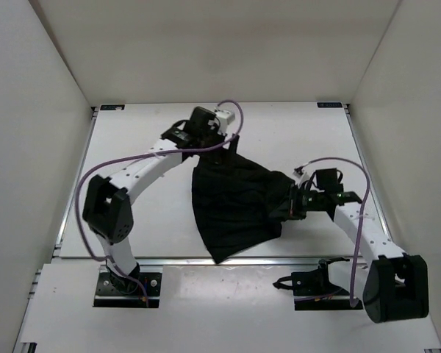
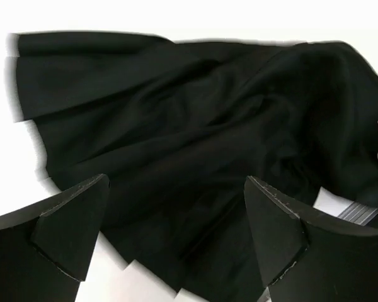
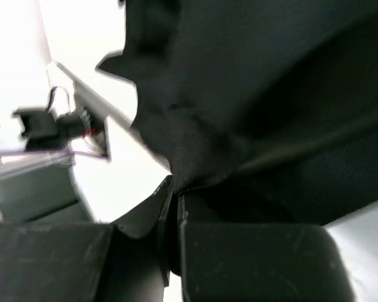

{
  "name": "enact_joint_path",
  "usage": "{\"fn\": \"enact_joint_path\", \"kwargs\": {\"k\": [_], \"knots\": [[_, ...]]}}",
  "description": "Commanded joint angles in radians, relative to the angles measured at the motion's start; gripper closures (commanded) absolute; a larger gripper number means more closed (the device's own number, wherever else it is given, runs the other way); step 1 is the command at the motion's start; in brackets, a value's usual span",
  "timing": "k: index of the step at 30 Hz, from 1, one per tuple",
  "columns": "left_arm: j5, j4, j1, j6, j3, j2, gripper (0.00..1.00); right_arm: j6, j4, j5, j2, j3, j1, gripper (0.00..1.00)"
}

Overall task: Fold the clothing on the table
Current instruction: Move the skirt to the center of the board, then flatten the skirt out

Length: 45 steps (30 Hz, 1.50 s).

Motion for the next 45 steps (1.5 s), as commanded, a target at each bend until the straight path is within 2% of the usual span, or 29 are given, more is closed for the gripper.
{"fn": "enact_joint_path", "kwargs": {"k": [1, 4, 8, 11, 13, 14, 16, 17, 20, 22, 23, 31, 34, 36, 38, 42, 45], "knots": [[0.043, 0.073, -0.055, 0.045, 0.036, 0.067, 0.01, 0.179, 0.151, -0.095, -0.118, -0.123, 0.083, 0.99], [0.07, 0.138, -0.074, 0.037, 0.053, 0.147, 0.01, 0.272, 0.162, -0.088, -0.233, -0.221, 0.13, 1.0], [0.138, 0.263, -0.097, 0.02, 0.048, 0.233, 0.01, 0.223, -0.121, -0.022, -0.316, -0.288, 0.019, 1.0], [0.118, 0.368, -0.143, 0.031, 0.019, 0.26, 0.01, 0.206, -0.227, 0.029, -0.364, -0.295, -0.035, 0.99], [0.056, 0.319, -0.192, 0.052, 0.079, 0.315, 0.04, 0.226, -0.234, 0.037, -0.385, -0.295, -0.028, 1.0], [0.034, 0.26, -0.201, 0.07, 0.134, 0.36, 0.09, 0.255, -0.217, 0.037, -0.392, -0.302, -0.021, 1.0], [-0.064, 0.152, -0.248, 0.087, 0.253, 0.453, 0.35, 0.308, -0.171, 0.018, -0.404, -0.329, 0.014, 1.0], [-0.093, 0.09, -0.267, 0.083, 0.28, 0.474, 0.4, 0.339, -0.131, 0.021, -0.407, -0.34, 0.029, 0.99], [-0.162, 0.032, -0.267, 0.055, 0.304, 0.518, 0.71, 0.355, -0.096, 0.035, -0.401, -0.34, 0.042, 1.0], [-0.19, 0.011, -0.255, 0.029, 0.285, 0.538, 0.96, 0.318, -0.115, 0.052, -0.361, -0.316, 0.011, 1.0], [-0.189, -0.001, -0.243, 0.009, 0.277, 0.544, 0.99, 0.291, -0.141, 0.055, -0.352, -0.294, -0.023, 1.0], [-0.233, -0.112, -0.129, -0.128, 0.254, 0.56, 1.0, 0.08, -0.227, 0.176, -0.122, -0.044, -0.155, 1.0], [-0.158, -0.046, -0.037, -0.207, 0.127, 0.486, 1.0, 0.025, -0.212, 0.214, -0.015, 0.068, -0.166, 1.0], [-0.141, 0.0, 0.039, -0.234, 0.001, 0.399, 1.0, -0.013, -0.205, 0.231, 0.059, 0.135, -0.185, 0.99], [-0.133, 0.026, 0.085, -0.241, -0.057, 0.35, 1.0, -0.052, -0.185, 0.225, 0.177, 0.201, -0.211, 1.0], [-0.161, 0.009, 0.121, -0.238, -0.134, 0.247, 1.0, -0.139, -0.204, 0.256, 0.387, 0.417, -0.209, 0.99], [-0.14, 0.037, 0.11, -0.248, -0.186, 0.199, 1.0, -0.176, -0.237, 0.244, 0.594, 0.644, -0.172, 0.89]]}}
